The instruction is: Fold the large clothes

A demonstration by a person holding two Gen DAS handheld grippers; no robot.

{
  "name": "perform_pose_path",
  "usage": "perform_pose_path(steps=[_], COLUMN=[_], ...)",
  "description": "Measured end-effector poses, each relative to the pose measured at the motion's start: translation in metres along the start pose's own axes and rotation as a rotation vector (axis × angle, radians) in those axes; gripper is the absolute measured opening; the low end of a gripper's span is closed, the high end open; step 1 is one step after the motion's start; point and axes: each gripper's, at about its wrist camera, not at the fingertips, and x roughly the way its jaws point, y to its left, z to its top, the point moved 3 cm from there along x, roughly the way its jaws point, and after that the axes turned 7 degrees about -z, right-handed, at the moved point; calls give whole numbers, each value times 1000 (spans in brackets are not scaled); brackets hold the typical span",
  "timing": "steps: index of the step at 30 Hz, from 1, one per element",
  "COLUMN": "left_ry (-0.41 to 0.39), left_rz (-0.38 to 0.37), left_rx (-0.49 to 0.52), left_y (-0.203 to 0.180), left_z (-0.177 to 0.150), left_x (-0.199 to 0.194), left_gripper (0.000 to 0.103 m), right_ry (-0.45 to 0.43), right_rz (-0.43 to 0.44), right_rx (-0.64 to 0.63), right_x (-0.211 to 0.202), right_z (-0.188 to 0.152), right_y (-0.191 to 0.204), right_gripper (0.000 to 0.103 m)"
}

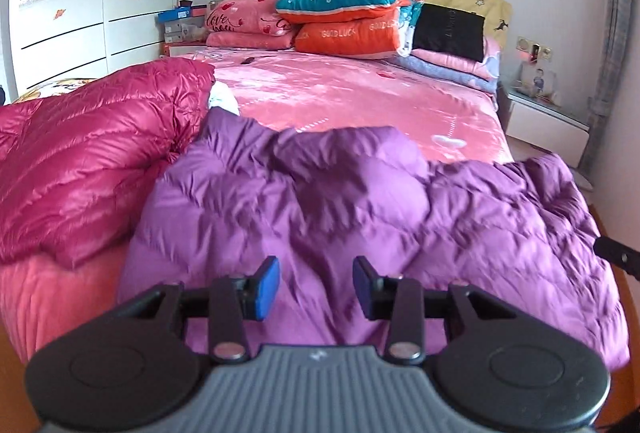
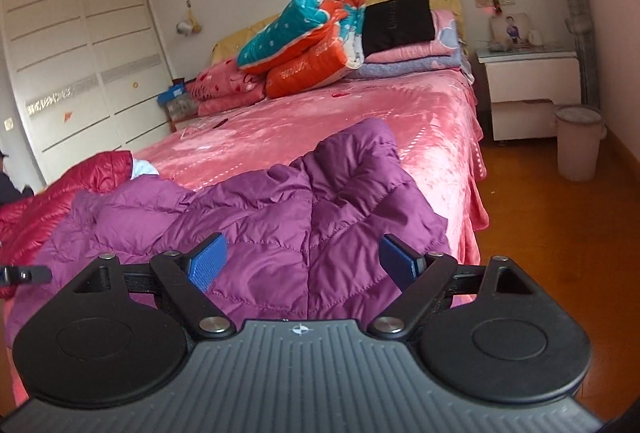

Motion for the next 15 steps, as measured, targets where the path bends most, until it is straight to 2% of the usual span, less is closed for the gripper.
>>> perform_pose_path(steps=[4,12,15], left_ry=[4,36,47], left_rz=[18,-44,-40], left_rx=[25,119,132], left_y=[6,-1,1], left_z=[9,20,20], left_x=[16,50,66], left_gripper=[41,45,47], right_ry=[-2,1,18], right_rz=[16,40,39], right_rx=[-46,-206,-287], right_x=[21,48,67], right_z=[6,11,13], right_y=[11,41,52], right_gripper=[103,103,103])
